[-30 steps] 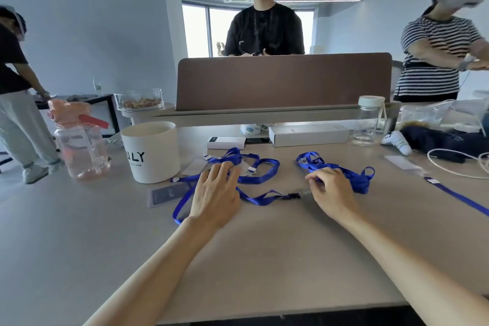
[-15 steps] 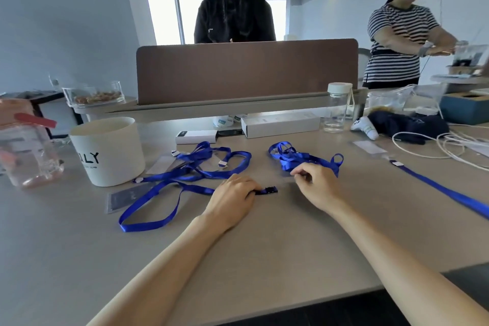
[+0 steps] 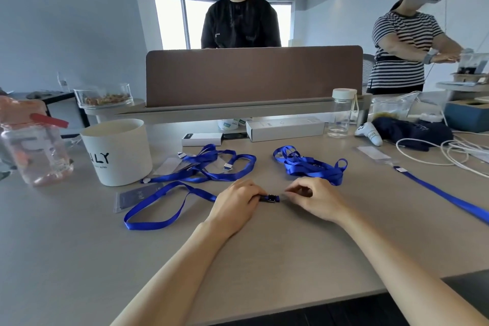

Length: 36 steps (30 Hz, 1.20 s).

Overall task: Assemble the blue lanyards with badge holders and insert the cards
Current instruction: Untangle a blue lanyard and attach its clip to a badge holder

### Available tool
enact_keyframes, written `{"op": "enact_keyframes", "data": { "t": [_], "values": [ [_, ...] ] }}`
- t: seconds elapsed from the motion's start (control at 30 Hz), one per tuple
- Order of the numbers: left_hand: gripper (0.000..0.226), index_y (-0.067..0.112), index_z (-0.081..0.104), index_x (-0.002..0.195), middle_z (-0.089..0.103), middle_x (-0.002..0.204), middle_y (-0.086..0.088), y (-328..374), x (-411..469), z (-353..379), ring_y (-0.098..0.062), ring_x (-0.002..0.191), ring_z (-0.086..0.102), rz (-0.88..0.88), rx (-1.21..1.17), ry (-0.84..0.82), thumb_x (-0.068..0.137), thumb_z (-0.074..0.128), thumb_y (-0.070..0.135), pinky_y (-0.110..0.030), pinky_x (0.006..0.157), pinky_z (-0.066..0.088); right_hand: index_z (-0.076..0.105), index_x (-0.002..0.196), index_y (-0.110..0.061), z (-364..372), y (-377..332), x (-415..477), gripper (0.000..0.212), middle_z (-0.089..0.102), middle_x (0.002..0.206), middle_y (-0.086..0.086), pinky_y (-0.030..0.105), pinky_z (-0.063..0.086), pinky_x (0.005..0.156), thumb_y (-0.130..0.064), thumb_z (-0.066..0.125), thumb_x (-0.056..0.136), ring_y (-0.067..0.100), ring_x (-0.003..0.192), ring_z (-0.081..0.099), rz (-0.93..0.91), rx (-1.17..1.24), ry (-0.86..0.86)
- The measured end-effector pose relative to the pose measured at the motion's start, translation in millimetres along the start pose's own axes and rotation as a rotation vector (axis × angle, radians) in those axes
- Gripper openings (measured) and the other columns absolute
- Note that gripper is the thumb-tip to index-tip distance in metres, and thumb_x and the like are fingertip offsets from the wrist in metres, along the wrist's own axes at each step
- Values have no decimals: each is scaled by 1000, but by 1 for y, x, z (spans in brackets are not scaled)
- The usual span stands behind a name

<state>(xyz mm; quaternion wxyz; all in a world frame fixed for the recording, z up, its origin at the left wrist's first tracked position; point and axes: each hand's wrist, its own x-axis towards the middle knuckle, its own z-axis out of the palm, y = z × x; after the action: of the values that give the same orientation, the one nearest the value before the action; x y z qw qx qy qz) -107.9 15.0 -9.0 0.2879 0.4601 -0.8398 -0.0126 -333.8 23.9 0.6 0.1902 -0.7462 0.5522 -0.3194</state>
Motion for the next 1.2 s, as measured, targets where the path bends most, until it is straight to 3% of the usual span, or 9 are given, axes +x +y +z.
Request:
{"op": "enact_keyframes", "data": {
  "t": [0.17, 0.5, 0.67, 0.8, 0.93, 1.03, 1.2],
  "values": [
    [20, 29, 66, 111, 62, 107, 13, 2, -2, -2, -4, 102, 52, -14, -42, -25, 94, 54, 31, -23, 80, 45, 69, 83, -27, 0, 0, 0, 18, 63, 90, -12, 18, 40, 69, -44, 72, 83, 5, 83, 57, -13, -36, 12],
    [17, 34, 64, 106, 63, 101, 15, 1, -3, -5, -5, 92, 55, -101, -140, -61, 92, 56, 39, -30, 81, 50, 64, 78, -26, 1, -2, -2, 16, 60, 91, -5, 28, 47, 76, -38, 74, 83, 13, 84, 57, -37, -71, 4],
    [21, 34, 64, 108, 64, 105, 18, -2, -1, -5, -3, 95, 55, -161, -232, -85, 90, 57, 27, -23, 84, 47, 66, 80, -22, 1, -2, -2, 15, 61, 91, -6, 27, 46, 76, -35, 74, 83, 13, 84, 57, -30, -57, -5],
    [21, 34, 66, 103, 61, 99, 18, -2, 0, -6, -1, 90, 54, -185, -288, -45, 88, 58, 20, -12, 76, 41, 66, 78, -25, 2, -2, -2, 15, 61, 90, -8, 26, 47, 75, -36, 74, 83, 12, 83, 57, -8, -37, -7],
    [16, 31, 68, 99, 57, 93, 18, 1, -1, -9, -2, 85, 52, -187, -290, 14, 89, 61, 21, -8, 70, 37, 65, 76, -22, 2, 0, 0, 13, 58, 86, -10, 22, 43, 65, -29, 71, 85, 7, 73, 54, 73, -38, 111],
    [16, 29, 67, 105, 59, 98, 15, 3, -4, -12, -2, 86, 53, -133, -181, -5, 92, 59, 27, -13, 73, 40, 61, 71, -19, -1, 3, 2, 13, 59, 86, -5, 22, 39, 62, -20, 68, 83, 7, 71, 54, 136, -30, 283],
    [21, 25, 64, 106, 65, 104, 3, -15, -2, -40, -18, 93, 60, -171, 288, -99, 94, 47, 28, -32, 72, 49, 58, 69, -16, -9, 1, -2, 13, 62, 75, -1, 27, 42, 60, -19, 67, 79, 14, 68, 57, 226, 98, 476]
  ]
}}
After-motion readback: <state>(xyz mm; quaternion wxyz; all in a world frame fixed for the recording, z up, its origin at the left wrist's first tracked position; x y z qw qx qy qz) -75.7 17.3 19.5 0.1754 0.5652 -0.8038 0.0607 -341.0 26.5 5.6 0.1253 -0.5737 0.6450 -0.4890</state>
